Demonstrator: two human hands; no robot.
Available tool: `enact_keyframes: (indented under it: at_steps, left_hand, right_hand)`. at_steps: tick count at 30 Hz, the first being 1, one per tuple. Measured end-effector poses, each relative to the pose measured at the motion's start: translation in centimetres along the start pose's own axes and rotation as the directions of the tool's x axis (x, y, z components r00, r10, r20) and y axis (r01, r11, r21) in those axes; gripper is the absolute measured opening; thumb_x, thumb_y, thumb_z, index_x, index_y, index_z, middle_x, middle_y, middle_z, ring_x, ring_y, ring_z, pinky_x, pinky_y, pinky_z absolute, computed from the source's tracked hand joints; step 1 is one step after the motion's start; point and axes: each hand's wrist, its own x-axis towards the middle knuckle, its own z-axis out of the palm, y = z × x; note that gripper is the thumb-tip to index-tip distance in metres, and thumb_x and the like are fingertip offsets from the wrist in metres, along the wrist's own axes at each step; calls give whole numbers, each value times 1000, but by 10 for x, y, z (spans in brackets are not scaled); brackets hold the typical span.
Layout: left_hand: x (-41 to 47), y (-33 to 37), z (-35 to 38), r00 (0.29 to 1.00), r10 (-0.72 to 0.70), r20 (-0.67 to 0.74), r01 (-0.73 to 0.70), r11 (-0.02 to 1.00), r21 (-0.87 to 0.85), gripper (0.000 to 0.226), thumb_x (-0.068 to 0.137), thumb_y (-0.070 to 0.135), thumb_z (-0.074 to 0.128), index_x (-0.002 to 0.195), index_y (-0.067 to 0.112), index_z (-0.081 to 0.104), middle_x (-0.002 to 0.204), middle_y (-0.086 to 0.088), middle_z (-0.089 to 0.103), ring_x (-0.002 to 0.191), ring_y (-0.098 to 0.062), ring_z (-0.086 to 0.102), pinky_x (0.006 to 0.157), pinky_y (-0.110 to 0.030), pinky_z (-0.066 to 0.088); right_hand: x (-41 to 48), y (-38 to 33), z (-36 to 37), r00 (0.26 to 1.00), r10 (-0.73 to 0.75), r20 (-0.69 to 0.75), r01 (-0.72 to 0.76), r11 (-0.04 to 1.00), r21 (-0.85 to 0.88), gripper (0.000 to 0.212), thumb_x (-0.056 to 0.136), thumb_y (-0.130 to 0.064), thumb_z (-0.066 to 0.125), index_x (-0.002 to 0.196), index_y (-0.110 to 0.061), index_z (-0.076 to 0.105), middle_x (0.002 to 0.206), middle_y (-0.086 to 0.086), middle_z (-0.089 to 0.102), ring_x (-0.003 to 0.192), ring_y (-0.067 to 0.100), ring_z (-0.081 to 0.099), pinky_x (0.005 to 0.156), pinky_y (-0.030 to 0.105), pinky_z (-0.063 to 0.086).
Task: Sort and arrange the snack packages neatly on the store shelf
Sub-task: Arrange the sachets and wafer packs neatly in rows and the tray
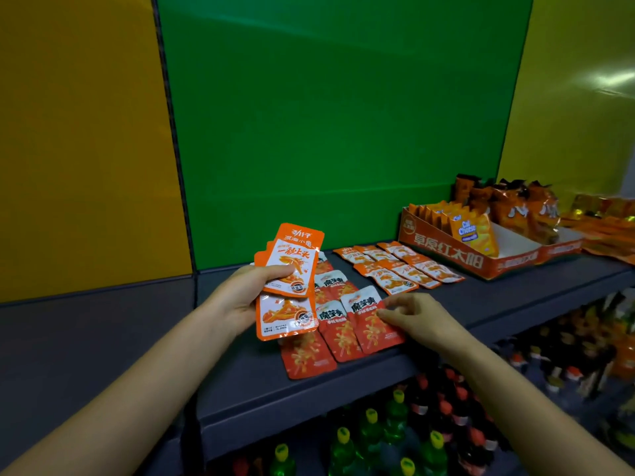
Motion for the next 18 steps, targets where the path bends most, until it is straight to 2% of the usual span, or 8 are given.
enact_keyframes:
  at_steps: [5, 9, 11, 12, 14, 16, 18]
  left_hand:
    - [7, 5, 13, 999, 1, -35, 0, 1000, 11, 6, 85, 11, 63, 83, 6, 63, 61, -9, 72, 48, -20, 68, 45, -28, 56]
    - [8, 4, 29, 998, 12, -60, -11, 1000, 16, 7, 84, 12, 64, 86, 6, 63, 64, -10, 73, 50, -20, 69, 47, -28, 57]
    - [9, 3, 40, 996, 19, -82, -18, 1000, 9, 7, 84, 12, 64, 86, 6, 63, 64, -10, 73, 49, -20, 69, 46, -28, 57]
    - [9, 3, 47, 995, 23, -93, -23, 1000, 3, 7, 84, 12, 64, 86, 5, 63, 63, -10, 72, 49, -20, 68, 45, -28, 56]
    - [9, 2, 65, 994, 39, -107, -40, 999, -9, 7, 84, 12, 64, 86, 5, 63, 62, -10, 72, 48, -20, 68, 44, -28, 56]
    - [12, -1, 88, 992, 58, -116, -61, 998, -24, 7, 84, 12, 64, 87, 5, 64, 63, -10, 72, 48, -20, 68, 45, -27, 56]
    - [17, -5, 115, 990, 70, -120, -76, 996, -46, 6, 84, 11, 64, 88, 6, 65, 64, -9, 73, 50, -19, 68, 47, -27, 56]
  right_hand:
    - [1, 2, -2, 994, -94, -60, 71, 945, -319, 31, 89, -48, 53, 113, -31, 62, 78, -17, 55, 92, 15, 58, 74, 27, 41]
    - [2, -1, -11, 977, -209, -47, 152, 830, -536, 33, 89, -54, 46, 112, -35, 61, 110, -6, 64, 110, 22, 57, 80, 31, 43]
    - [7, 0, -18, 959, -282, -28, 211, 774, -597, 36, 89, -57, 44, 109, -34, 62, 111, -4, 66, 108, 21, 59, 78, 31, 43]
    - [11, 0, -23, 944, -329, -37, 248, 775, -581, 37, 89, -58, 43, 108, -34, 63, 107, -4, 67, 104, 21, 60, 75, 31, 43]
    - [20, -1, -37, 906, -415, -86, 344, 837, -425, 36, 91, -57, 40, 99, -33, 65, 94, -3, 70, 92, 20, 62, 72, 32, 45]
    - [32, -5, -53, 888, -448, -105, 428, 888, -169, 35, 92, -55, 39, 81, -31, 62, 77, -3, 69, 75, 15, 62, 67, 31, 45]
    - [44, -7, -68, 902, -424, -76, 430, 899, 84, 36, 91, -54, 43, 81, -25, 63, 70, -3, 69, 59, 10, 61, 66, 29, 47]
